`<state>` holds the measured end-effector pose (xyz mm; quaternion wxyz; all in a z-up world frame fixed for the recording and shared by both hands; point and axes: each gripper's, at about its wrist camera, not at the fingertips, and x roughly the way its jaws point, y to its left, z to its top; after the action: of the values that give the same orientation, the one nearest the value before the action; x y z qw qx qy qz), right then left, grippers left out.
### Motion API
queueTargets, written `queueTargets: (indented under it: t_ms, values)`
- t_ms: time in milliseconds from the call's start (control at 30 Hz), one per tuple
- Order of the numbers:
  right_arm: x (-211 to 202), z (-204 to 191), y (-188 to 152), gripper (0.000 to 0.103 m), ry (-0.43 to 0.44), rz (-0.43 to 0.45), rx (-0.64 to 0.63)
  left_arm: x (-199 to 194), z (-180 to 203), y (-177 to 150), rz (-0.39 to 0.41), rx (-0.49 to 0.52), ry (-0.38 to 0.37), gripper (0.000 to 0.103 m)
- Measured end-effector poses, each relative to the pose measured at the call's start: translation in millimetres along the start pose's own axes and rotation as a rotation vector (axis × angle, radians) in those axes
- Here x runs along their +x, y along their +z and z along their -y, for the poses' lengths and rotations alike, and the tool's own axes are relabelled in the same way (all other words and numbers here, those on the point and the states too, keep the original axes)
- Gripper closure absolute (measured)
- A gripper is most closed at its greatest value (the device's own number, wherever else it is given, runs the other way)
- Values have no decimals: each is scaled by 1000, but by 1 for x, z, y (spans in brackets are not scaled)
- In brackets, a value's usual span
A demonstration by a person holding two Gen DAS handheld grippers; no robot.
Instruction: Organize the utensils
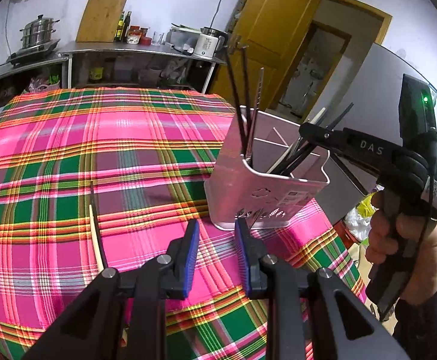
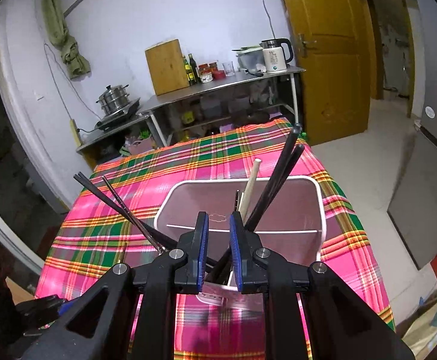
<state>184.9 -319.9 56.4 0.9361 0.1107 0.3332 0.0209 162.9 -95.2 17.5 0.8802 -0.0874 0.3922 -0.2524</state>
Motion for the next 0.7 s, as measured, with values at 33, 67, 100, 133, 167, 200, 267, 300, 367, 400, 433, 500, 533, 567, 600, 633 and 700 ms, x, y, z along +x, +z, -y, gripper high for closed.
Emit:
queueTargets:
  t_ms: [33, 67, 100, 133, 167, 200, 267, 300, 367, 400, 433, 500, 533, 567, 600, 633, 700]
  values:
    - [1, -2, 0, 88, -5, 0, -7, 1, -2, 0, -3, -4, 0, 77]
    - [2, -3, 0, 88, -11, 0, -12, 1, -3, -2, -4, -7, 0, 77]
    - [3, -4, 2, 88, -14, -2, -14, 2, -4, -2, -6, -10, -1, 77]
    - [4, -5, 3, 88, -19, -5, -17, 3, -4, -3, -7, -13, -1, 77]
    - [5, -7, 4, 88, -34, -5, -25, 3, -5, -4, -9, -16, -1, 77]
    - [5, -9, 3, 88, -46, -3, -34, 4, -6, -4, -10, -18, -2, 77]
    - [6, -13, 4, 88, -64, 0, -50, 5, -7, -5, -12, -23, -4, 77]
    - [6, -14, 5, 88, -71, 1, -54, 5, -8, -6, -12, -25, -5, 77]
    - [5, -16, 6, 88, -89, 9, -63, 5, -8, -7, -13, -29, -6, 77]
    - [4, -17, 6, 88, -95, 14, -66, 5, -9, -7, -13, -30, -7, 77]
    - [4, -17, 7, 88, -101, 18, -65, 5, -10, -8, -13, -32, -8, 77]
    - [1, -17, 8, 88, -112, 28, -61, 5, -12, -8, -13, -36, -8, 77]
    - [-1, -16, 9, 88, -116, 34, -58, 5, -12, -8, -14, -39, -8, 77]
    - [-1, -16, 9, 88, -117, 38, -56, 6, -13, -8, -14, -43, -9, 77]
    - [0, -15, 11, 88, -118, 36, -56, 6, -15, -9, -16, -46, -9, 77]
    - [0, -15, 11, 88, -120, 36, -56, 6, -16, -9, -16, -49, -10, 77]
    - [-1, -18, 12, 88, -147, 44, -65, 5, -18, -10, -15, -52, -12, 77]
